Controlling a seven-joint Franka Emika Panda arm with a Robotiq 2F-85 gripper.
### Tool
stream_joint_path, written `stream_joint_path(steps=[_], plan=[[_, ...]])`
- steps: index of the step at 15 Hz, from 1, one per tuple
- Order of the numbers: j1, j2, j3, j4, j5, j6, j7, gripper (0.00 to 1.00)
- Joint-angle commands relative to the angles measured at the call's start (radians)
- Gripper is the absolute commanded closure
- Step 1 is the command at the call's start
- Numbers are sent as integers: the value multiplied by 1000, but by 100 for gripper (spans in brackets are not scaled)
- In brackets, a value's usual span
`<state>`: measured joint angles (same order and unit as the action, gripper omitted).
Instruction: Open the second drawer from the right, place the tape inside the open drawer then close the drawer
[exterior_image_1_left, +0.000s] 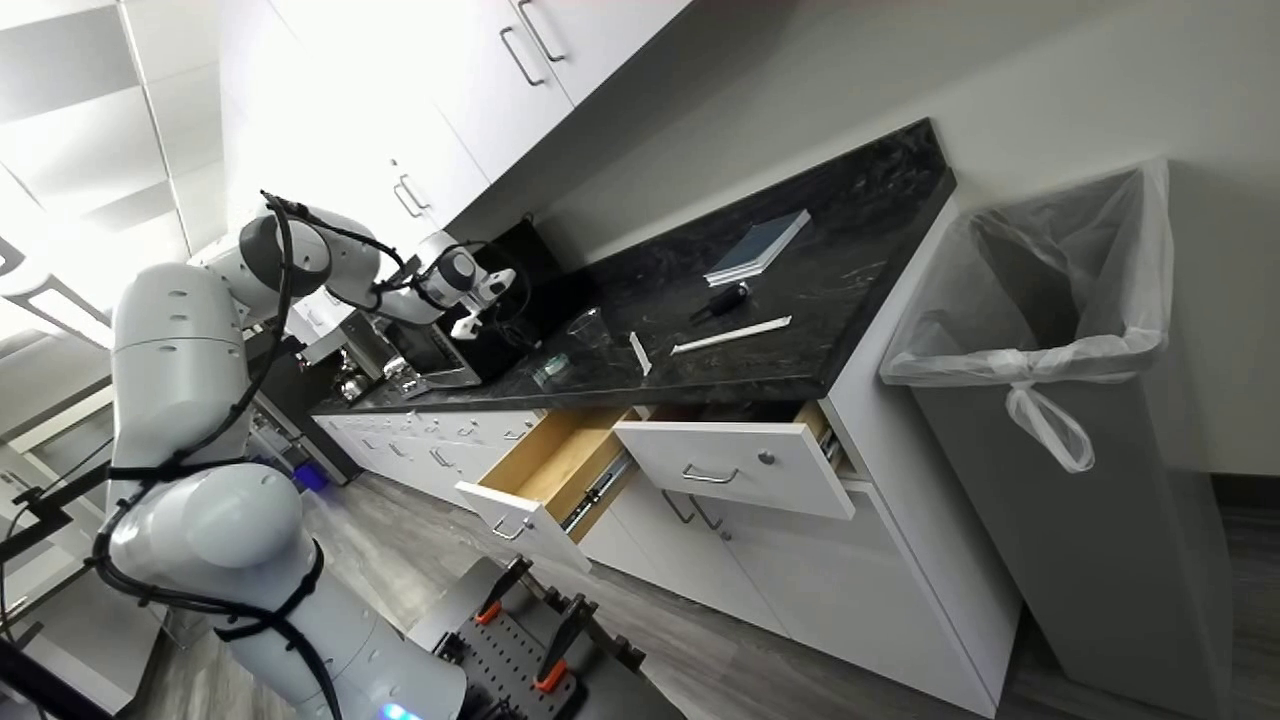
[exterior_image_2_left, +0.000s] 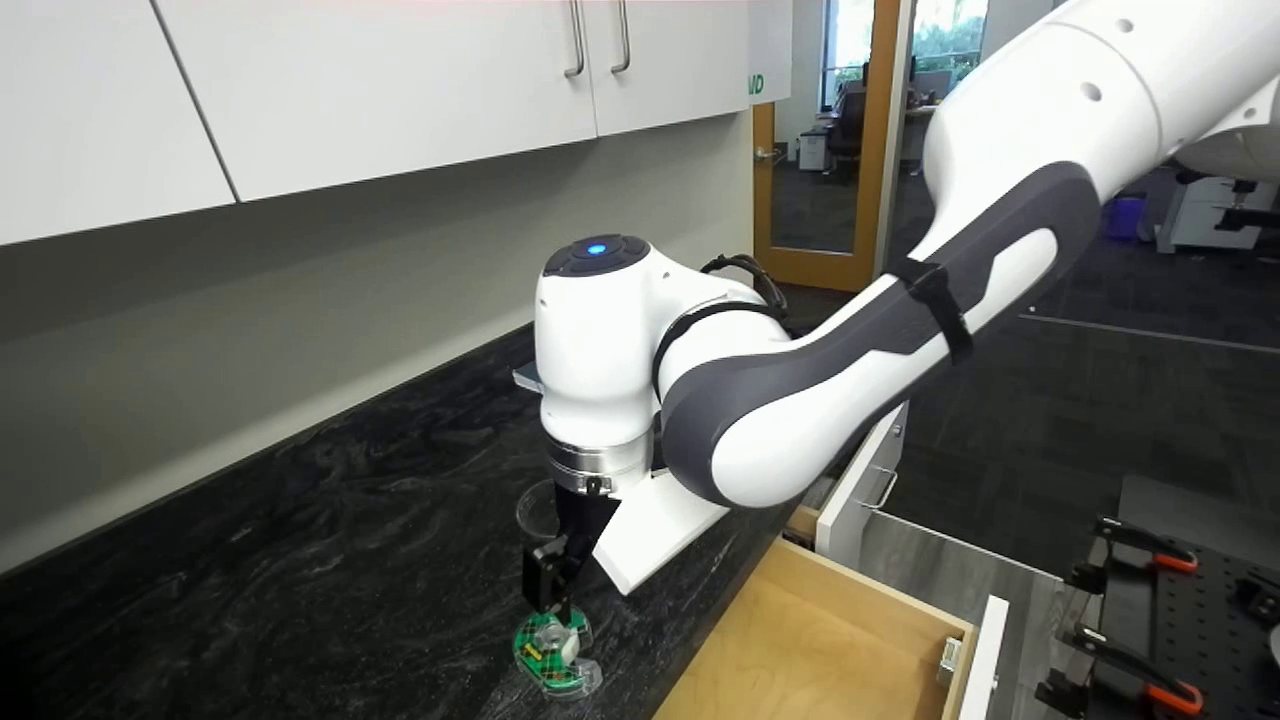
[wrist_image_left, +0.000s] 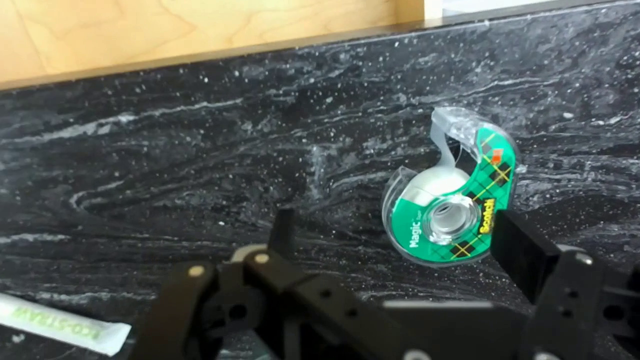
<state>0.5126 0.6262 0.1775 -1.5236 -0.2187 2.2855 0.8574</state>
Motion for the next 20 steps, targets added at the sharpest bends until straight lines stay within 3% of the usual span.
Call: stream_joint_path(steps=[1,8,20], plan=[[-1,68,-15,94,18,4,-118,0],[6,158,-11,200,78,15,-272,0],[67,267,-49,319,84,1,-318,0]])
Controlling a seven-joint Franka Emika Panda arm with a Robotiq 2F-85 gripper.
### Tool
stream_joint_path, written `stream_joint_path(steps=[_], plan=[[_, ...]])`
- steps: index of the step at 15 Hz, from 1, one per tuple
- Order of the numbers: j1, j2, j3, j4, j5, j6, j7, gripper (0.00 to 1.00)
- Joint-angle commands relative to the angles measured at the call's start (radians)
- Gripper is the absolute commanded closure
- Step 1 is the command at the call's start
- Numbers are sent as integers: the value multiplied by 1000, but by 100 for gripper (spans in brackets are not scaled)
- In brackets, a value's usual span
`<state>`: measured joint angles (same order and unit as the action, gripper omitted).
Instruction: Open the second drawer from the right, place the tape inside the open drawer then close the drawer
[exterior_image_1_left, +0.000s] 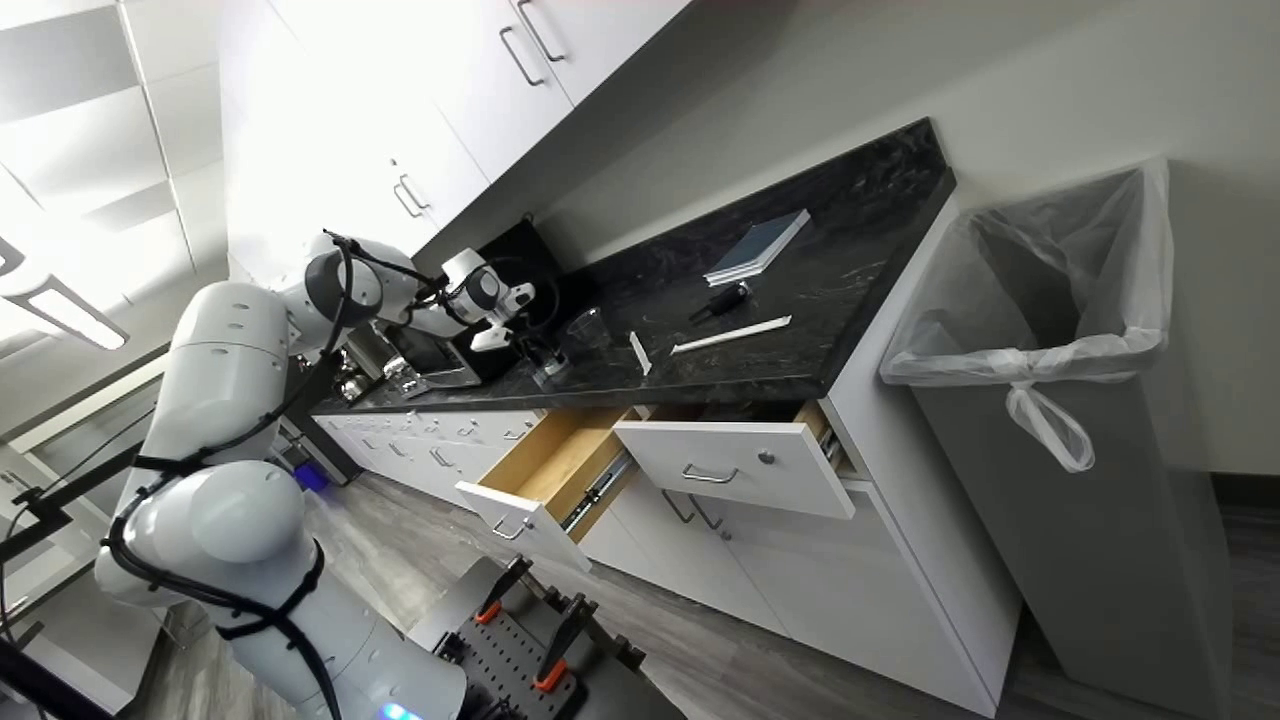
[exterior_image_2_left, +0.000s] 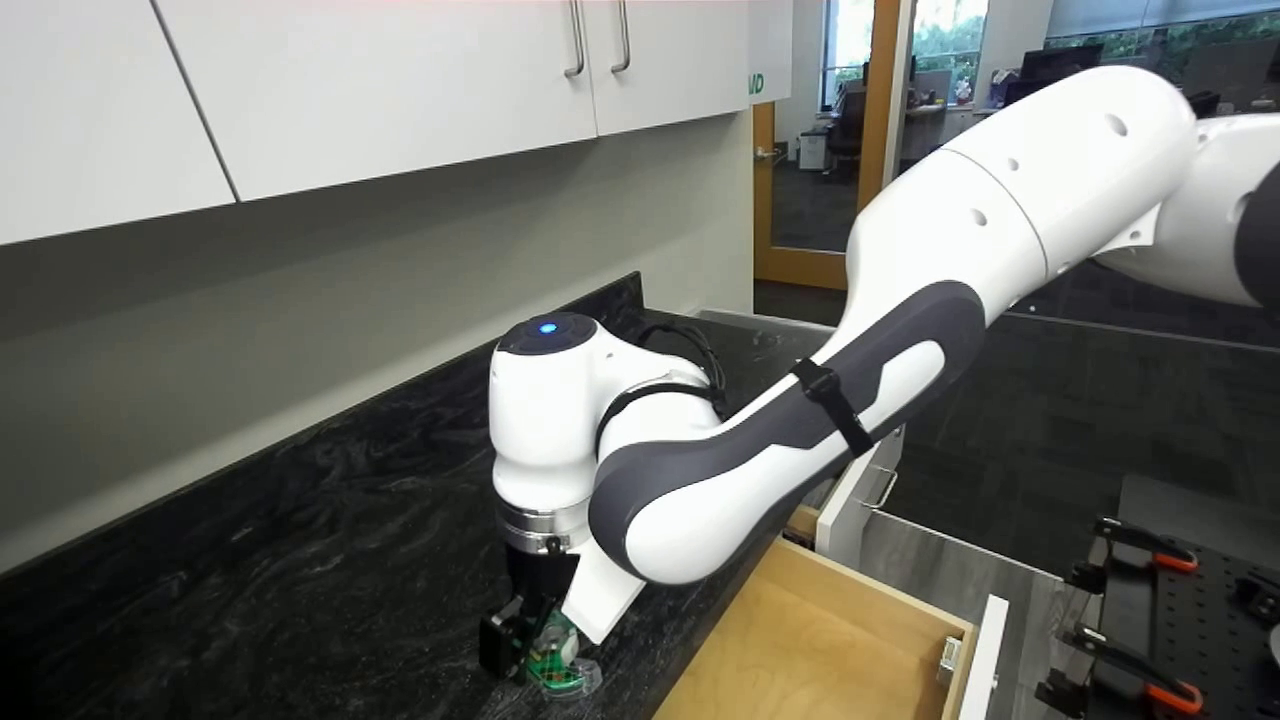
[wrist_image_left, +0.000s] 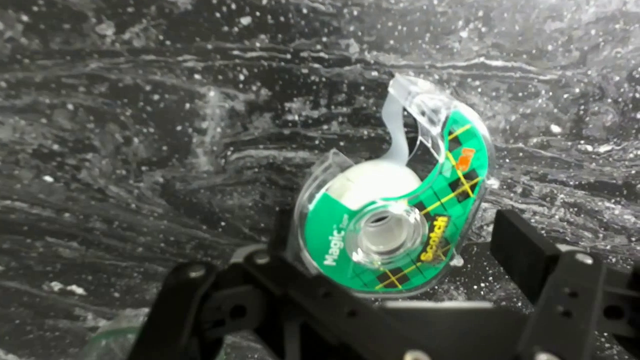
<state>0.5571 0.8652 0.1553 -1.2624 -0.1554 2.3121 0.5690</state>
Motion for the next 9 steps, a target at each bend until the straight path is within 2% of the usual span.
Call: stream_joint_path(steps=[1,3,4,5,7,9], plan=[[25,31,-30,62,20,-27,-29,0],[33,38,-39,72,18,-31,-26,0],[19,38,-21,67,-7,-27,-13,25],[37,43,-45,79,16,-31,-25,26],[22,42,-24,74,-8,-30,-13,41],[21,42,-23,75,-8,-31,-13,42]])
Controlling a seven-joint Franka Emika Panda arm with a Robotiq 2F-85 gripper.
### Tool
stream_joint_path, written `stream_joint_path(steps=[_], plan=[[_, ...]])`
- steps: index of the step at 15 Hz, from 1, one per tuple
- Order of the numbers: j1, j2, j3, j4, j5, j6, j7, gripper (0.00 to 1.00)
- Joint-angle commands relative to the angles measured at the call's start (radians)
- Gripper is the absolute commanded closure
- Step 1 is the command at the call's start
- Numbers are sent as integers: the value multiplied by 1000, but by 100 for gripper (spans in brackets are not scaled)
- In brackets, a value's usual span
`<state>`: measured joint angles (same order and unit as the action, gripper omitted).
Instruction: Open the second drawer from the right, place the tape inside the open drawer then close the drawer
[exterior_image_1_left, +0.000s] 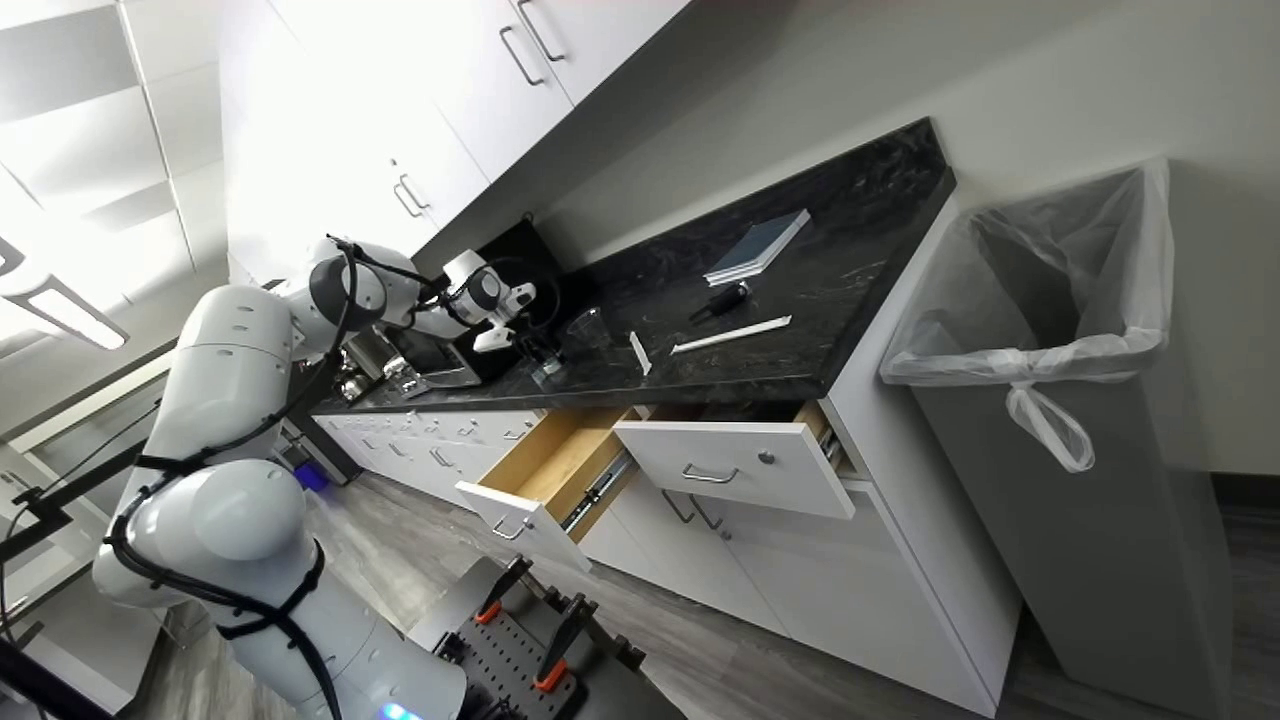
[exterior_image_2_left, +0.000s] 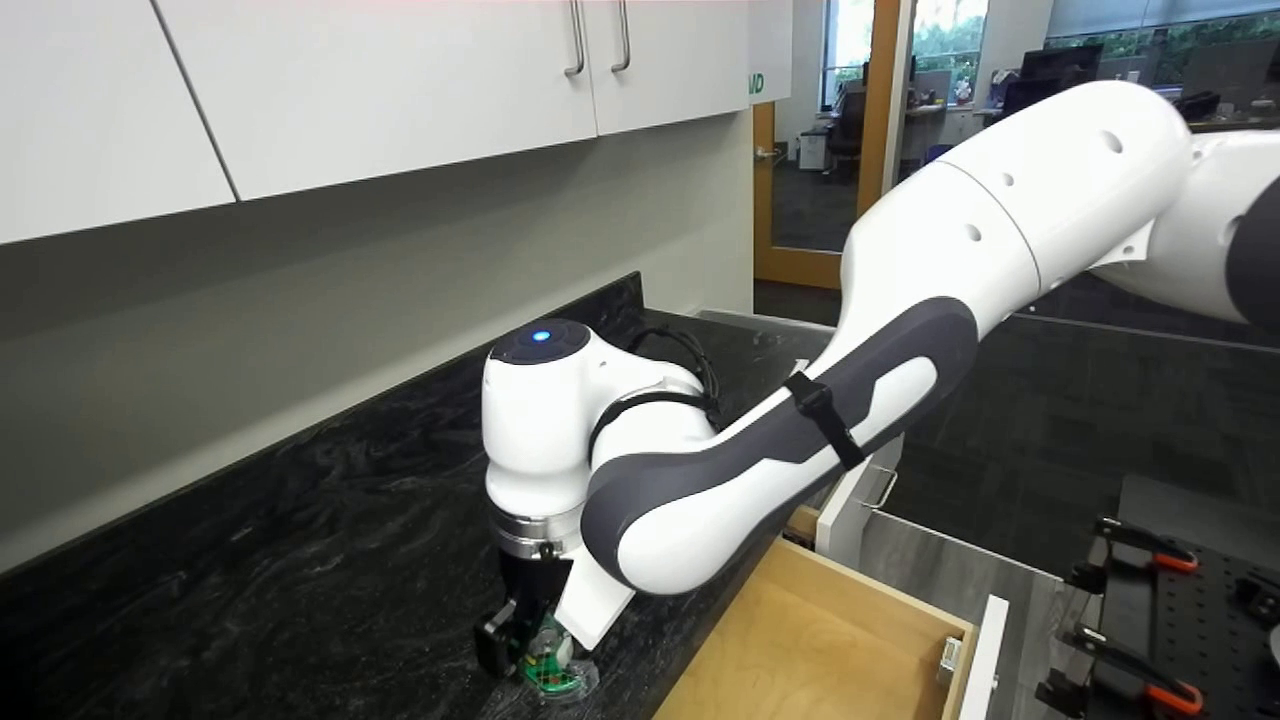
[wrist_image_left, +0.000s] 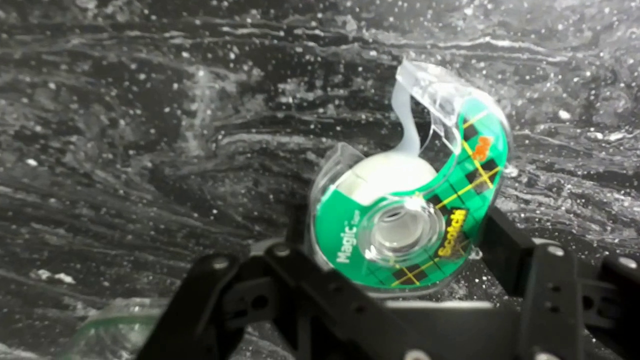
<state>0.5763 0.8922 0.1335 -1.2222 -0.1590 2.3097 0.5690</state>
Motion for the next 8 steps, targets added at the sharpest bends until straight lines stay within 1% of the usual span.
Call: stream_joint_path(steps=[1,2,4,6,8], plan=[[2,14,0,33,-2,-30,-10,42],[8,9,-7,31,-5,-34,9,42],[23,-36,-17,-16,-7,-22,65,42],[46,-111,-31,-98,-13,8,162,42],[78,-188,-44,-172,-22,6,288,42]])
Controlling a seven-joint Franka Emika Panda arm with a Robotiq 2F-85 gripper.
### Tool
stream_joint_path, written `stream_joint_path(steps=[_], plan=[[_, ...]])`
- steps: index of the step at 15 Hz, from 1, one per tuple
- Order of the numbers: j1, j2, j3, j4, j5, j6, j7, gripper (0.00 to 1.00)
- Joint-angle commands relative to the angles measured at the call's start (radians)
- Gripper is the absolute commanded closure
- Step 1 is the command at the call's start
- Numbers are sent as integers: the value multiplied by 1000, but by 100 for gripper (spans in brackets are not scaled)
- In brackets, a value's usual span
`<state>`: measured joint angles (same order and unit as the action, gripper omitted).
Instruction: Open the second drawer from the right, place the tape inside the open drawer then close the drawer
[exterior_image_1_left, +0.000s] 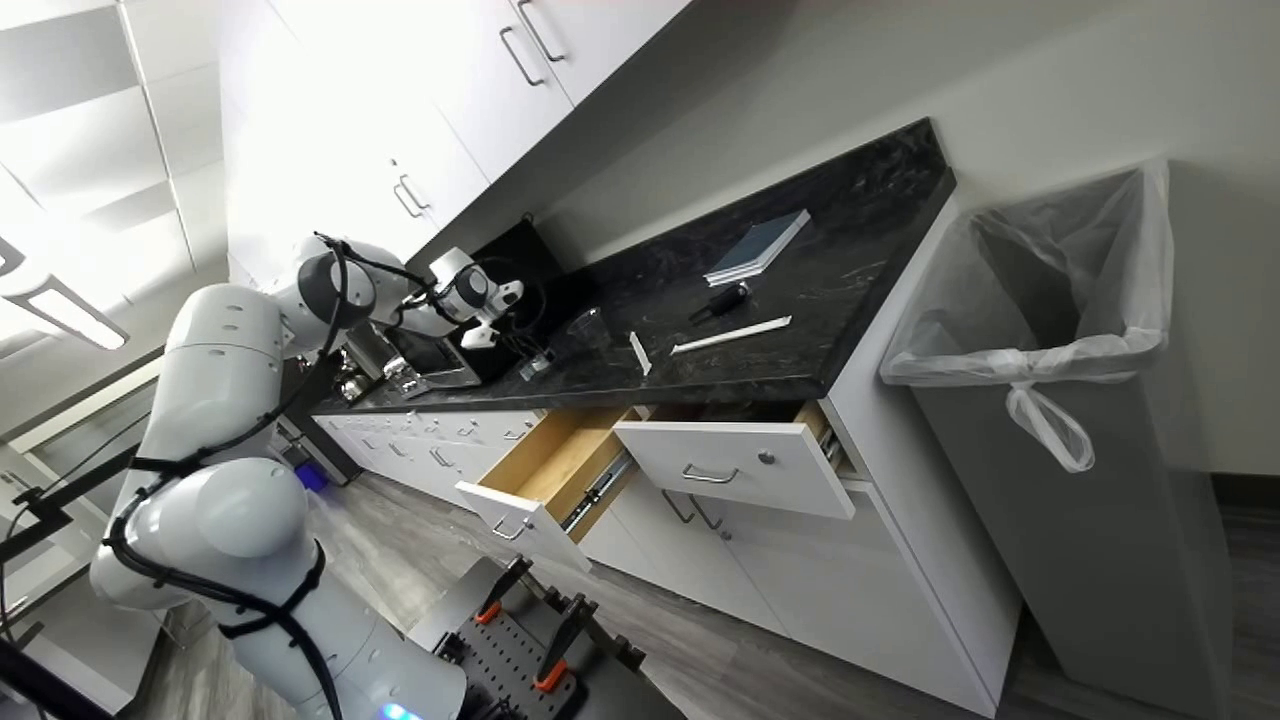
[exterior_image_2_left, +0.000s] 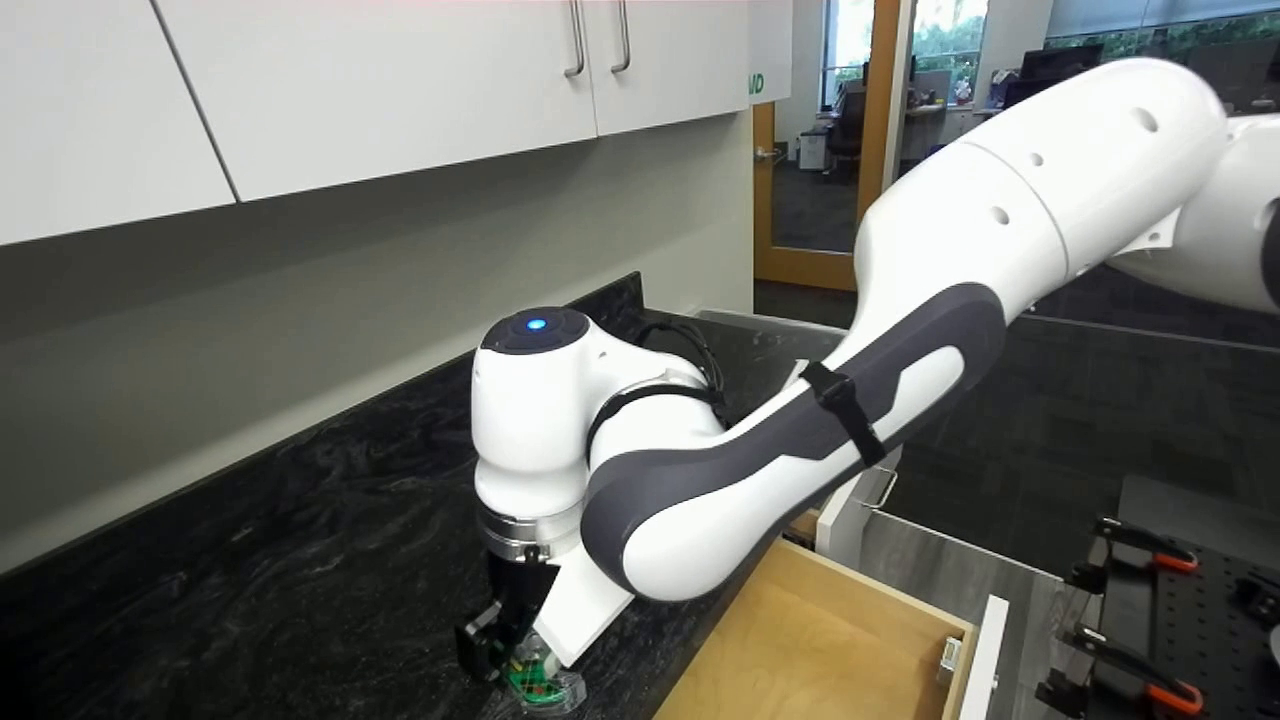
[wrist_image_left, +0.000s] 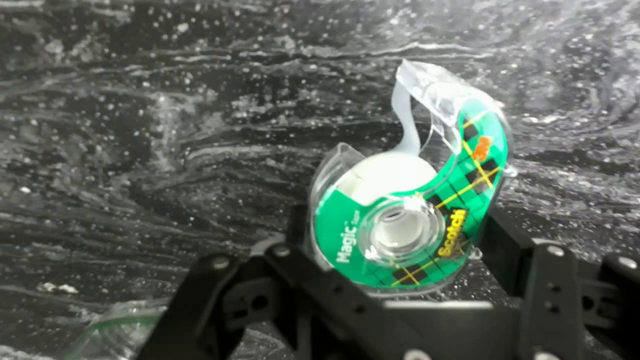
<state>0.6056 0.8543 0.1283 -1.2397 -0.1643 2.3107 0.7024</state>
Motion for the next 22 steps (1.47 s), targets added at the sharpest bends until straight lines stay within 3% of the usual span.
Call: stream_joint_path(steps=[1,6,8,10,14,15,19,20,22], plan=[[72,-199,-56,-209,-35,20,235,42],[179,-397,-146,-422,-142,4,608,42],[180,-463,-144,-511,-153,-4,731,42],[155,-527,-113,-612,-133,-49,790,42],[109,-669,-40,-826,-124,-122,775,42],[95,-541,-31,-679,-141,-102,767,17],[75,-631,-2,-794,-139,-110,767,17],[74,-636,-1,-798,-139,-110,767,42],[51,-654,8,-843,-163,-61,794,42]])
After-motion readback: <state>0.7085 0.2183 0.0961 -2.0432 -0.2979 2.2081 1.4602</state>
